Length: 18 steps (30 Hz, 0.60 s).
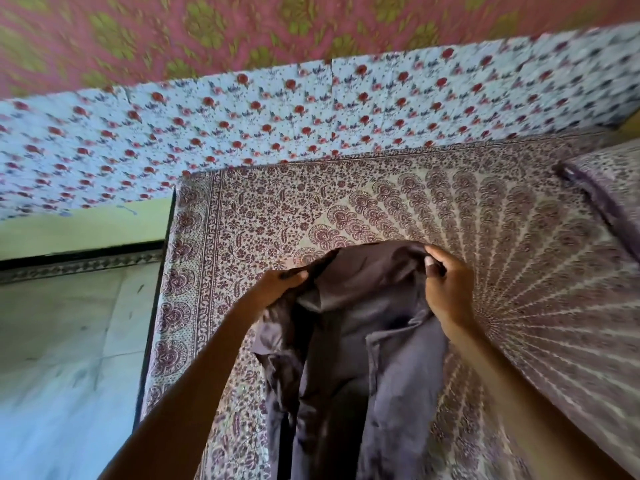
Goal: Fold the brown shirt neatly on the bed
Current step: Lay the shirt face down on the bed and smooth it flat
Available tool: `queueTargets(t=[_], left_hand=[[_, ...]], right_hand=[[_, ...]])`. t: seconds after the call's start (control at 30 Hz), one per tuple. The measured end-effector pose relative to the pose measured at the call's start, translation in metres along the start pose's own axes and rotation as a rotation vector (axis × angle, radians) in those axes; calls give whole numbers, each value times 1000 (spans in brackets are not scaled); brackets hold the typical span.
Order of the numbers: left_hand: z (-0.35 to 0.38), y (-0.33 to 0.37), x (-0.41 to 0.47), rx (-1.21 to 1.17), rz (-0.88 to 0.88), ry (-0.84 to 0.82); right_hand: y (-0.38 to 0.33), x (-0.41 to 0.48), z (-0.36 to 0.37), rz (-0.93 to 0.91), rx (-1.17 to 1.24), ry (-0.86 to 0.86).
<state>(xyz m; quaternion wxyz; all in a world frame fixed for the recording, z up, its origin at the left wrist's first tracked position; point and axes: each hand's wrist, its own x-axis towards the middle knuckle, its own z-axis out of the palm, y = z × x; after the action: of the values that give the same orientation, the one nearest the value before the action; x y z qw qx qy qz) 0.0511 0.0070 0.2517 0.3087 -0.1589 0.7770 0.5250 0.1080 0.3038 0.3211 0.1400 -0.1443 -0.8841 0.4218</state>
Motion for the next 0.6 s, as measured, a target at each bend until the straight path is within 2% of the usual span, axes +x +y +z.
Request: queueTargets(t=[0.07,0.2,0.33,0.43,0.53,0.6], left_hand=[[3,14,-39,-18,96,86],[15,48,-111,-233,225,281],[28,82,-182,-103,319,444],[54,113,-249,94,393,425],[94,140,-318,148,393,336],[115,155,-353,152,460,366]], right_hand=[[-9,-6,-35,11,-9,26],[-17,-13,-102,31,23,105],[-24,-20,-178,-19,45,198],[-35,-27,-239,-96,79,209],[-45,-38,-300,-177,108,228],[-52,-43,-335,-233,114,253]])
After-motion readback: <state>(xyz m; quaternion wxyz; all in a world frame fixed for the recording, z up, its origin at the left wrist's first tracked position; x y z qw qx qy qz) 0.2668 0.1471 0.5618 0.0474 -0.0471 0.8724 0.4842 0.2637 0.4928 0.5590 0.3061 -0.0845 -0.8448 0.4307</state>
